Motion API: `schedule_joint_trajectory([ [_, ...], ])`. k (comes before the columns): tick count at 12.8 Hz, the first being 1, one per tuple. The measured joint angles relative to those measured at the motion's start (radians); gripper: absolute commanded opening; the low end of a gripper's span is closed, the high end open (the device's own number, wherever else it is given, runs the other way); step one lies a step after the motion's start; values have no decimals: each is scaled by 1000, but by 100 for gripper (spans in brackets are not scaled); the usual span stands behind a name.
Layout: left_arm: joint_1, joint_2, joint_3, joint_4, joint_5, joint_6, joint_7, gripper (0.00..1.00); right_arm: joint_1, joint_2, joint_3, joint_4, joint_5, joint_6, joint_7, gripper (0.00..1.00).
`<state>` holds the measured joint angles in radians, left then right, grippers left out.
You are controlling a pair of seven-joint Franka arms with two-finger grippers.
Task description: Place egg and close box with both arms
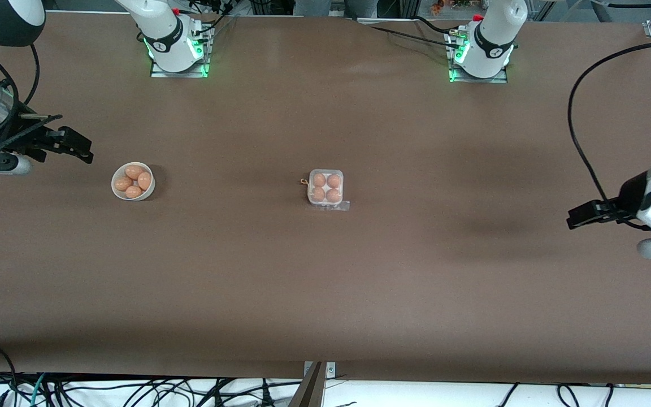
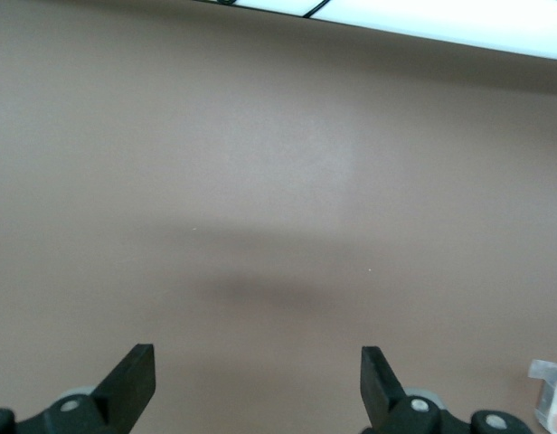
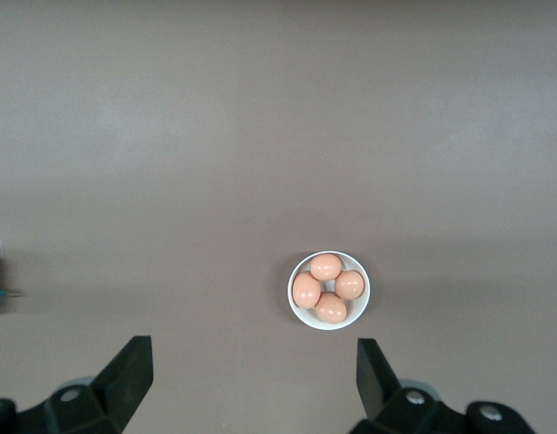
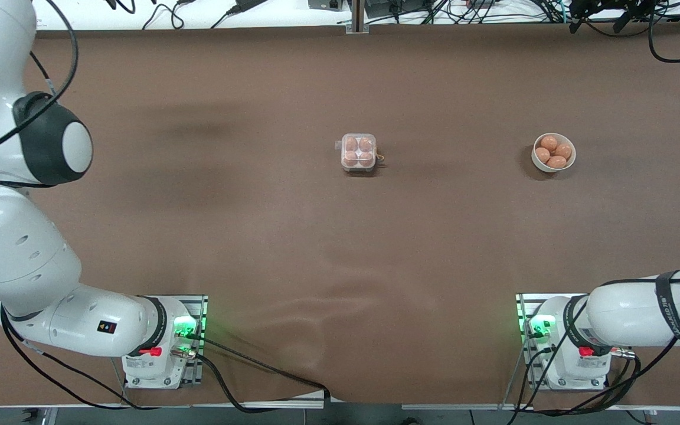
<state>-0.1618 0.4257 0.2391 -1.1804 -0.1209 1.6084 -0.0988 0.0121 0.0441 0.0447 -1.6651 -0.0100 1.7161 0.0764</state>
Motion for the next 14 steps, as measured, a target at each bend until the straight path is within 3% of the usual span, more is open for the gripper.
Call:
schedule_joint_trajectory([
  [2,57,-28,-85,-36,100,11,2,100,0,0,0,0,0,0,0,100],
  [4,55,-75,-124,-116,138,42,0,100,0,0,0,0,0,0,0,100],
  [9,54,-195,-137,-303,142,89,0,100,0,0,0,1,0,0,0,100],
  [14,60,-281,-136,-383,133,100,0,100,0,1,0,1,0,0,0,100],
])
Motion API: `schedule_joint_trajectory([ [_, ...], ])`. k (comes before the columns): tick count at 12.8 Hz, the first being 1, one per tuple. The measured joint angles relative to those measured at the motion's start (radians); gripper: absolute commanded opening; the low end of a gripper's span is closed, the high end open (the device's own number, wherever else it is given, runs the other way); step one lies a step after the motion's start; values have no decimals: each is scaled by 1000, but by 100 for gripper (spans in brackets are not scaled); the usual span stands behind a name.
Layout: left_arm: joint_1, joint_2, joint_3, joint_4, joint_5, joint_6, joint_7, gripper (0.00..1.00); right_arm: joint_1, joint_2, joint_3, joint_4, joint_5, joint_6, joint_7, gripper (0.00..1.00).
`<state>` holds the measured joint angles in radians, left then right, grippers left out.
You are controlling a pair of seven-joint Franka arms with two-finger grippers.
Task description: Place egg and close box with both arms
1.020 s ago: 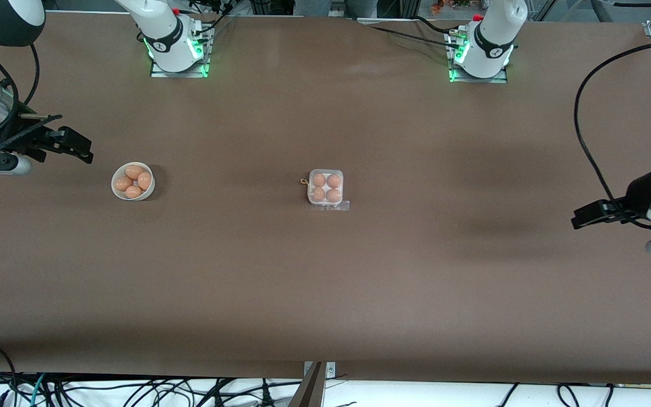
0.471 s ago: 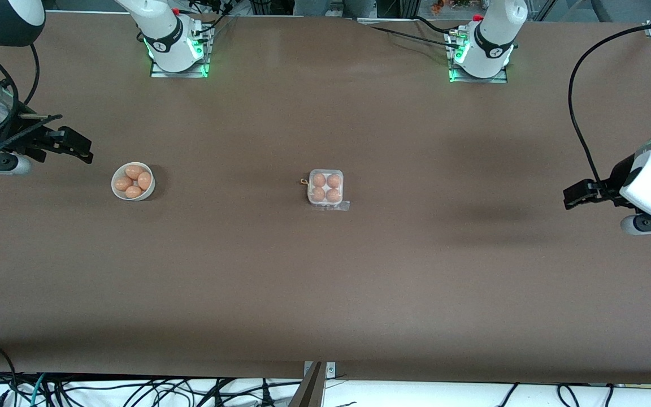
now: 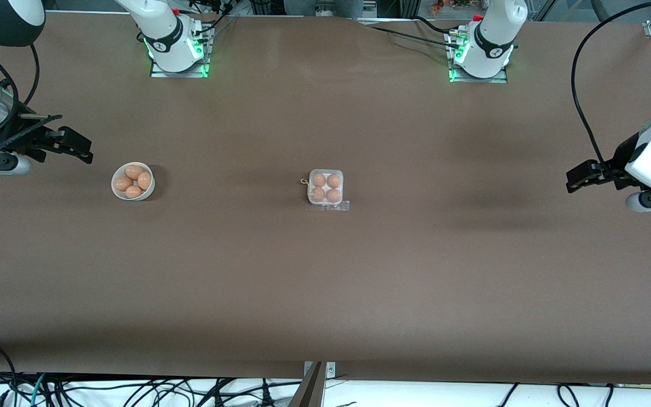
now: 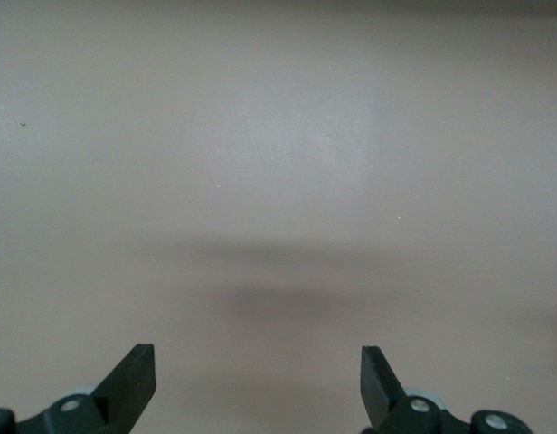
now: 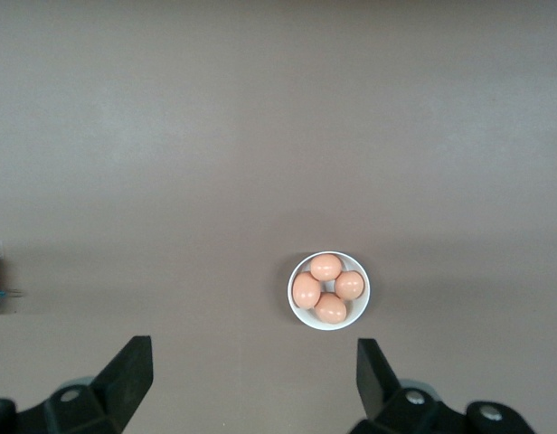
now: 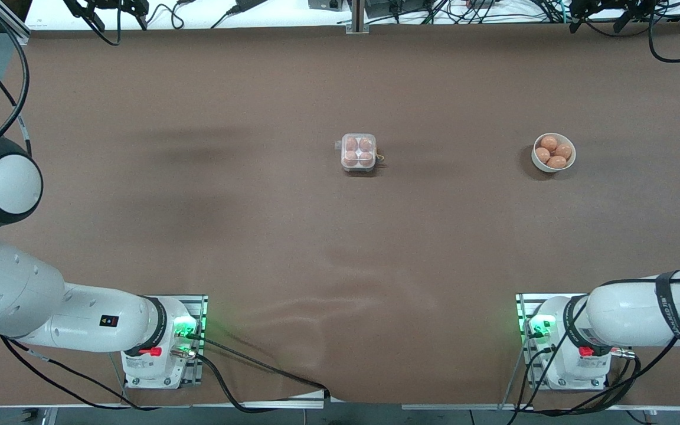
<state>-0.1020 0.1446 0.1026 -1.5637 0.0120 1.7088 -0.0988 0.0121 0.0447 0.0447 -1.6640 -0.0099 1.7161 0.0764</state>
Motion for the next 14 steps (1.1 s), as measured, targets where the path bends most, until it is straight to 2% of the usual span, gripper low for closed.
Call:
schedule_joint_trajectory([
  [4,13,-49,-15,-42,-10,0,0,100,0,0,0,0,0,0,0,100],
  [7,78,-72,-89,-63,-10,0,-1,100,0,0,0,0,0,0,0,100],
  [14,96,-75,-100,-67,-10,0,-1,100,0,0,0,0,0,0,0,100],
])
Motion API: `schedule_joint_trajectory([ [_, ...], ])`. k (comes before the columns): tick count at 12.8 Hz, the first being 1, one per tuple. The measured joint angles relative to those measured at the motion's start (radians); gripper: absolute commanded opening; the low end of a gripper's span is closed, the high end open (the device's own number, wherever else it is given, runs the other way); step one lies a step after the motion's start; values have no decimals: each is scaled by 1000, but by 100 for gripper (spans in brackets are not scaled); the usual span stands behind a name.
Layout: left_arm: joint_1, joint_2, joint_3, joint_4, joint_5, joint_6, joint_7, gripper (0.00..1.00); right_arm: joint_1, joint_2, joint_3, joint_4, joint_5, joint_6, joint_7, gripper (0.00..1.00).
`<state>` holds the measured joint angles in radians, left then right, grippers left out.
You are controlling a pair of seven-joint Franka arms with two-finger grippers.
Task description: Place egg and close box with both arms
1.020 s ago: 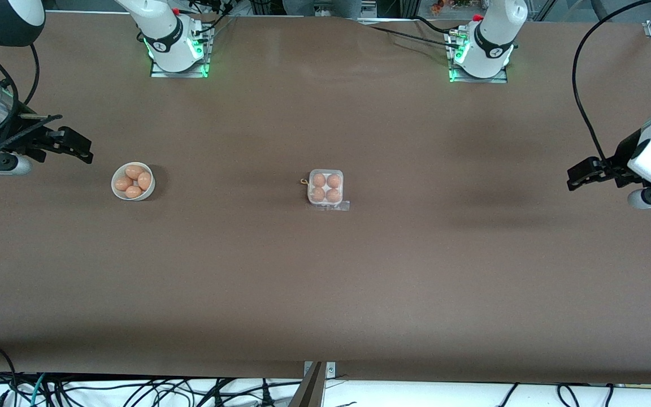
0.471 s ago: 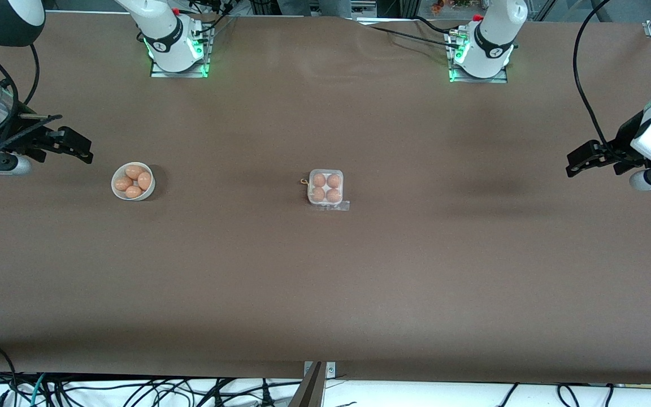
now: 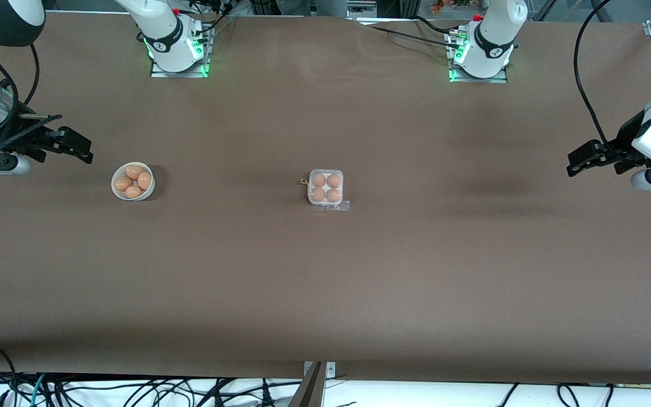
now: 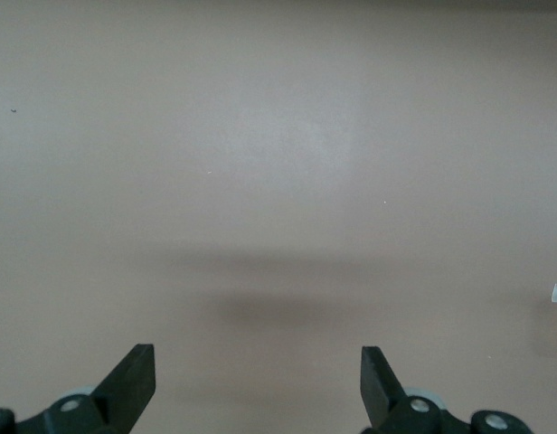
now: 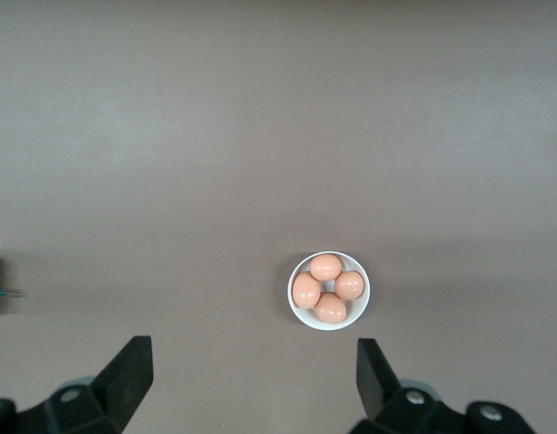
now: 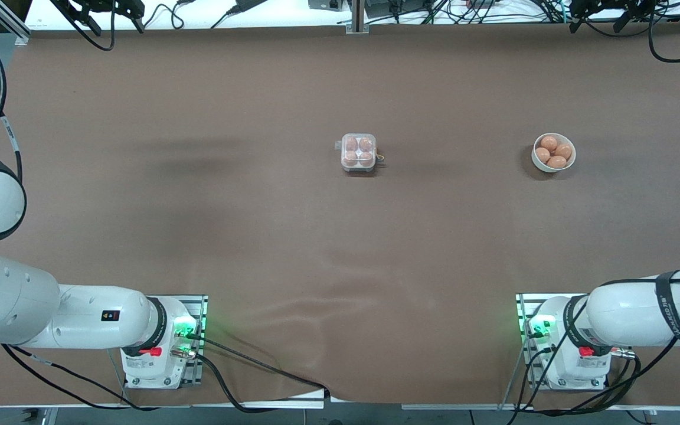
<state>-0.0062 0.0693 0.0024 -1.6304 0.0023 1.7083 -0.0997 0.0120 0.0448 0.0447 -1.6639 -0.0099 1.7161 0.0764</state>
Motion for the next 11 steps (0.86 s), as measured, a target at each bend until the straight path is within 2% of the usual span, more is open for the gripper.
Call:
schedule_joint_trajectory([
  [11,23,-16,0,-1,0,-7,0,100,0,0,0,0,0,0,0,100],
])
